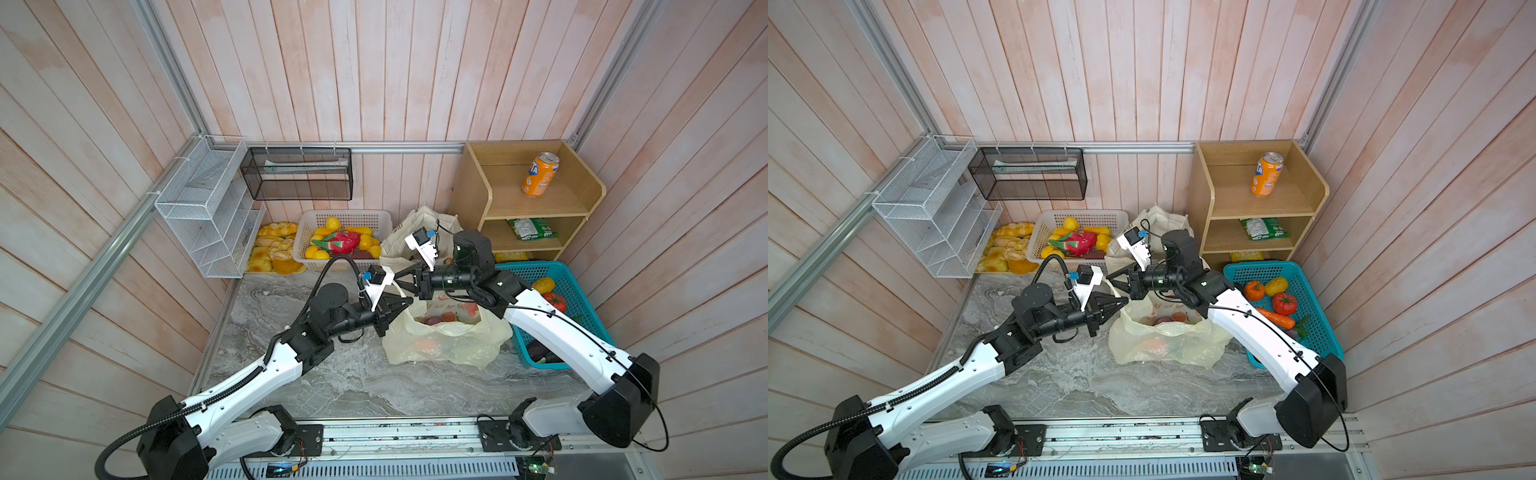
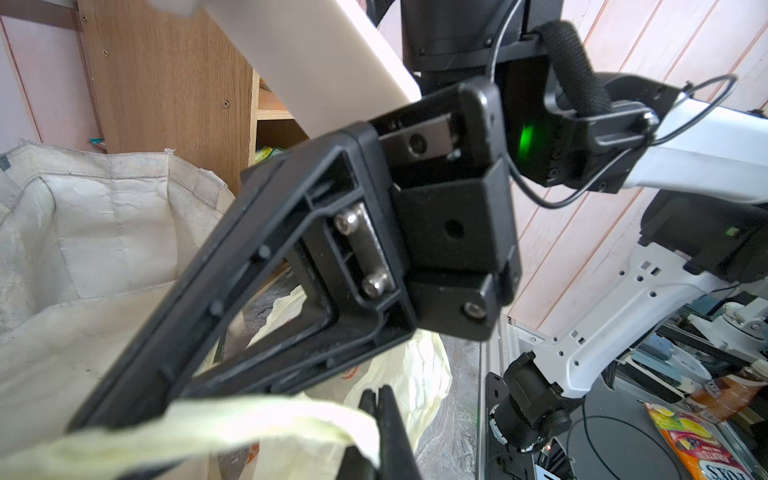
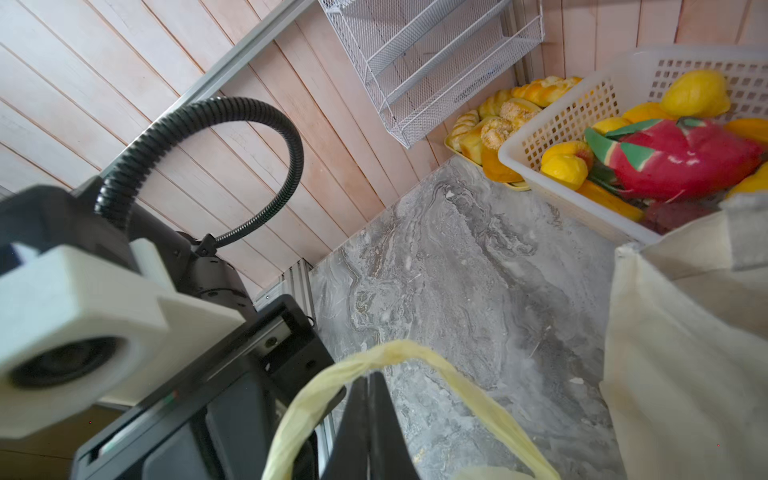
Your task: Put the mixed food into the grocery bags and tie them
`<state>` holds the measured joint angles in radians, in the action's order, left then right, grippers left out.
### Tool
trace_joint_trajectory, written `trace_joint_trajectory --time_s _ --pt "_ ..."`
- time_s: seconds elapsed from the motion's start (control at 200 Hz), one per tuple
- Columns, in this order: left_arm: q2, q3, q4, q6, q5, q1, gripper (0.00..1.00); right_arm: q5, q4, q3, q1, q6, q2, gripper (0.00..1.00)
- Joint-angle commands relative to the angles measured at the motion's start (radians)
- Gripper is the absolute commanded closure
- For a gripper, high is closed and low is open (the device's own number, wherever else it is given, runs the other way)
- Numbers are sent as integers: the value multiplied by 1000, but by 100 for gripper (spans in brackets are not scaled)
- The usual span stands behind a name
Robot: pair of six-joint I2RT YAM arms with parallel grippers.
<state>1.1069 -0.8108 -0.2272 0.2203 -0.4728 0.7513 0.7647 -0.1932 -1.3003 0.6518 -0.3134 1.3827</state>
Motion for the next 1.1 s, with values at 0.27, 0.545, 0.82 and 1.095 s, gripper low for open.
trace_joint_trajectory --time_s 0.27,0.545,0.82,1.095 --pt "-143 99 -19 11 101 3 95 -63 28 -2 -41 -62 -147 65" --pt "-87 46 -11 -4 61 3 100 -54 14 11 7 -139 -131 39" --pt "-65 -1 24 -44 37 3 100 -38 -48 -1 46 -125 -94 41" --pt "-44 -22 31 -59 17 3 100 -32 -40 32 59 -119 -73 48"
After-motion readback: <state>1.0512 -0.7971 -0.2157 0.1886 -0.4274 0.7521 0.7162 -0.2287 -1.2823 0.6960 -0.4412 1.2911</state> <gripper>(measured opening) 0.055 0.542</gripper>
